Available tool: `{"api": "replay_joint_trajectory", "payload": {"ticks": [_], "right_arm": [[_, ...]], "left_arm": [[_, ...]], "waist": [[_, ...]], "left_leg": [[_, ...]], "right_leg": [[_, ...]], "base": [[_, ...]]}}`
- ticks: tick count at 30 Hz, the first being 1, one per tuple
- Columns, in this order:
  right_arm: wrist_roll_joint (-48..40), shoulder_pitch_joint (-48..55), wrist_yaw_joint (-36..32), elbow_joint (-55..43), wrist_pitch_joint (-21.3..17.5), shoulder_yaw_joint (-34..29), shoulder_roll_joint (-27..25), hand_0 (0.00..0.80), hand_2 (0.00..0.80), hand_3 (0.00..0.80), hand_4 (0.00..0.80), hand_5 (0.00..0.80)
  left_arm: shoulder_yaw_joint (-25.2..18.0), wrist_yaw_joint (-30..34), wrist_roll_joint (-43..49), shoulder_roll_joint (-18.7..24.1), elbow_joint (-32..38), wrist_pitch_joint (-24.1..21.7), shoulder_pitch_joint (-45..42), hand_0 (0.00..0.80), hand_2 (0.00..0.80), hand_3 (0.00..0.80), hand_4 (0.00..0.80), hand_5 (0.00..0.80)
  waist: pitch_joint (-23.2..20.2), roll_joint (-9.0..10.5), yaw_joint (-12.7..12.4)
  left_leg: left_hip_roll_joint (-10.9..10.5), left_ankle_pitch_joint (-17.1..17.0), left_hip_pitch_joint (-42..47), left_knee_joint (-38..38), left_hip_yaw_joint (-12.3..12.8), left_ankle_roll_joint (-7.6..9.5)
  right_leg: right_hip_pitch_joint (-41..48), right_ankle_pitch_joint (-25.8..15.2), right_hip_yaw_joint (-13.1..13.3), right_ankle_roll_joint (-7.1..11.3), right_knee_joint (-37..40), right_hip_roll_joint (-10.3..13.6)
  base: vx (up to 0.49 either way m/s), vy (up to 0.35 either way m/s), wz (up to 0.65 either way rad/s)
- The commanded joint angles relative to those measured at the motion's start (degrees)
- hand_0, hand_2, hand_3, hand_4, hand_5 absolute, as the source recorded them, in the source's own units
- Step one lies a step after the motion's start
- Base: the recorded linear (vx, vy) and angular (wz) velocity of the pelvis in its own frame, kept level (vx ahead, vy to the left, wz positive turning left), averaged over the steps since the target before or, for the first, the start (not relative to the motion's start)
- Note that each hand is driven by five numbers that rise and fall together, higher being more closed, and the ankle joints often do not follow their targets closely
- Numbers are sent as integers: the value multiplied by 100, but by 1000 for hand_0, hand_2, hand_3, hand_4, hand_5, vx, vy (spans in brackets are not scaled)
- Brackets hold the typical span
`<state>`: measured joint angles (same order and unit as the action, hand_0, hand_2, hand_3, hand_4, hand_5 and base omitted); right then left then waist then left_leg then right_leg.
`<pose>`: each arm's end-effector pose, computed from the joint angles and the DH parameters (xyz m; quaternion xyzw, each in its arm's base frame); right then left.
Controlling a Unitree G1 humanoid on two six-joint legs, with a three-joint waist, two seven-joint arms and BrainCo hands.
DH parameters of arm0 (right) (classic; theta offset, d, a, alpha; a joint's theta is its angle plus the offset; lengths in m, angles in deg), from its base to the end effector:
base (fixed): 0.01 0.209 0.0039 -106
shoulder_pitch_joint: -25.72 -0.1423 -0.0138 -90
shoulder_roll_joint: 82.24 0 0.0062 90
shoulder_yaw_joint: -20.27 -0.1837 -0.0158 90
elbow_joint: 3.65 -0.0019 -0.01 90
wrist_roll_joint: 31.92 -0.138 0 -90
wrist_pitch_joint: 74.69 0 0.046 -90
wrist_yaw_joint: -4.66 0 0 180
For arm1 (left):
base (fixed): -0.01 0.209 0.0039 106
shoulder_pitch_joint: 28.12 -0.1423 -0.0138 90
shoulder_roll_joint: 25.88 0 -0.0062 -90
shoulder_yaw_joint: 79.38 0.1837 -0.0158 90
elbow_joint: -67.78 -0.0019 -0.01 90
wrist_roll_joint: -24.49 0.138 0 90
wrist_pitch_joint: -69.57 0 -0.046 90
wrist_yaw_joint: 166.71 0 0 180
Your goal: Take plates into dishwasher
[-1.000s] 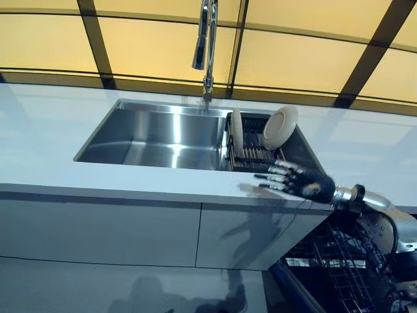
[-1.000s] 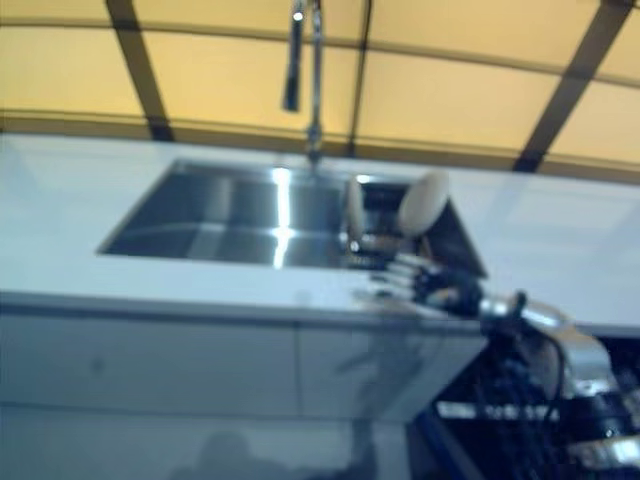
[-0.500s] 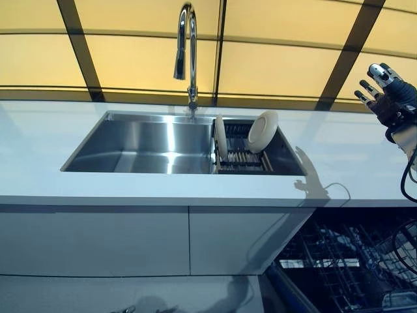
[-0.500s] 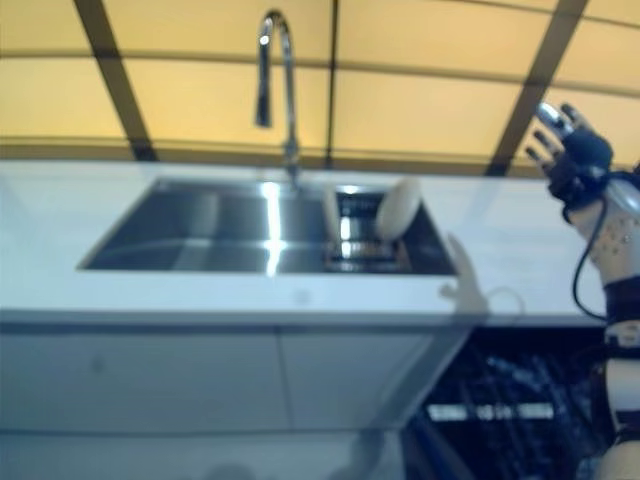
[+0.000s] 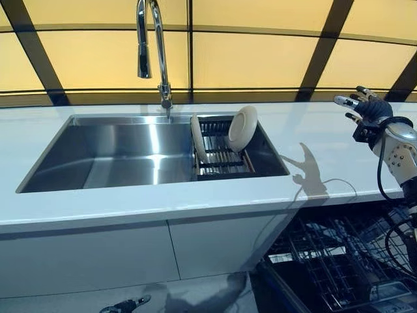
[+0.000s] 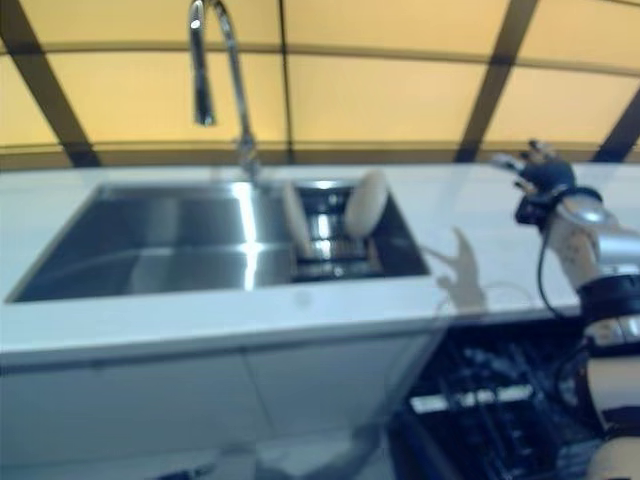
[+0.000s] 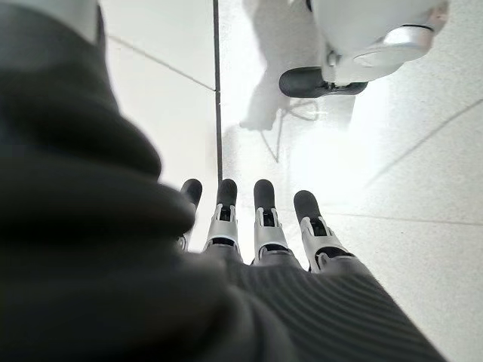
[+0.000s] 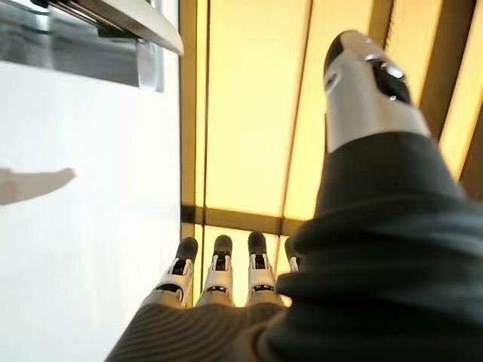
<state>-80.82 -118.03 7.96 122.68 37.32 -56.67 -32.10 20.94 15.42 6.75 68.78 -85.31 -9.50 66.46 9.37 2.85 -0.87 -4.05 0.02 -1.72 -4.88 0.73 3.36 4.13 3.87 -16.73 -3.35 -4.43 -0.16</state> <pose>0.3096 -0.3114 0.2488 -0.0228 0.0146 -0.1176 0.9927 0.1140 0.2551 -0.0934 0.0510 0.5650 0.0832 0.8193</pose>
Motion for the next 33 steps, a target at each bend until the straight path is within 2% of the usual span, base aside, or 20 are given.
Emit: {"api": "replay_joint_trajectory", "payload": {"ticks": [1,7,8,9,10,11,12,13,14,15,18,20,23,33], "right_arm": [[-10,-420,-88,117,-50,-15,-113,0,0,0,0,0],[67,-407,-37,251,-54,37,-48,0,0,0,0,0],[49,-367,-35,246,-56,17,-19,0,0,0,0,0],[28,-323,20,208,-108,13,13,0,0,0,0,0],[61,-300,29,185,-145,9,24,0,0,0,0,0],[89,-235,109,110,-237,13,14,0,0,0,0,0],[137,-197,332,16,-336,6,57,0,0,0,0,0],[367,-211,452,0,-313,-18,62,0,0,0,0,0],[426,-224,501,10,-295,-22,59,0,0,0,0,0],[395,-266,741,-59,-243,-48,35,0,0,0,0,0],[371,-314,973,-141,-149,-191,-26,0,0,0,0,0],[307,-354,912,14,-128,-194,-79,0,0,0,0,0],[200,-381,956,278,-144,-166,-112,0,0,0,0,0],[297,-446,1394,239,-196,-214,-381,0,0,0,0,0]], "left_arm": [[227,19,-80,168,-34,25,61,0,0,0,0,0],[135,138,-80,53,-13,-151,-226,0,0,0,0,0],[156,184,28,117,-25,-159,-268,0,0,0,0,0],[197,235,117,190,-32,-184,-275,0,0,0,0,0],[217,247,126,215,-33,-199,-274,0,0,0,0,0],[223,264,161,250,-50,-242,-290,0,0,0,0,0],[258,255,133,302,-10,-218,-323,0,0,0,0,0],[284,231,86,335,5,-212,-313,0,0,0,0,0],[298,214,53,341,1,-219,-298,0,0,0,0,0],[266,220,-65,392,40,-174,-255,0,0,0,0,0],[136,152,-160,342,197,56,-183,0,0,0,0,0],[118,183,-159,247,199,91,-199,0,0,0,0,0],[186,182,-88,104,2,-97,-338,0,0,0,0,0],[363,338,23,138,-18,-239,-590,0,0,0,0,0]], "waist": [[-74,261,-475],[-71,301,-603],[-107,292,-603],[-111,275,-576],[-111,280,-565],[-52,233,-515],[9,160,-447],[49,87,-421],[57,58,-413],[75,46,-390],[-26,97,-409],[-88,102,-432],[-220,113,-452],[-198,37,-437]], "left_leg": [[112,494,-45,-212,129,-141],[83,700,-29,-392,158,-37],[27,671,54,-249,75,47],[-18,618,164,-80,44,125],[-54,584,207,8,47,161],[-79,529,336,175,17,185],[-31,401,478,384,12,137],[60,303,557,513,4,66],[100,268,563,542,-2,37],[127,299,532,552,4,25],[156,308,390,621,97,0],[173,270,415,748,135,-24],[184,236,525,941,154,-83],[227,243,470,988,148,-190]], "right_leg": [[302,275,316,366,12,390],[485,294,245,458,66,487],[479,355,223,500,-254,523],[302,185,154,574,-952,627],[141,96,160,615,-1310,708],[-331,-136,270,695,-2076,769],[-680,-143,480,697,-2042,646],[-654,-90,570,657,-1432,520],[-617,-68,591,635,-1146,464],[-682,-203,763,639,-559,374],[-404,-327,763,635,303,265],[-315,-394,704,637,506,248],[-102,-421,665,640,809,228],[-50,-409,553,659,943,244]], "base": [[144,17,47],[172,82,31],[229,178,30],[206,183,15],[118,172,2],[56,117,-4],[53,63,-3],[37,-14,-1],[25,-86,0],[27,-132,-1],[55,-173,2],[85,-106,-3],[138,-85,4],[71,-50,1]]}}
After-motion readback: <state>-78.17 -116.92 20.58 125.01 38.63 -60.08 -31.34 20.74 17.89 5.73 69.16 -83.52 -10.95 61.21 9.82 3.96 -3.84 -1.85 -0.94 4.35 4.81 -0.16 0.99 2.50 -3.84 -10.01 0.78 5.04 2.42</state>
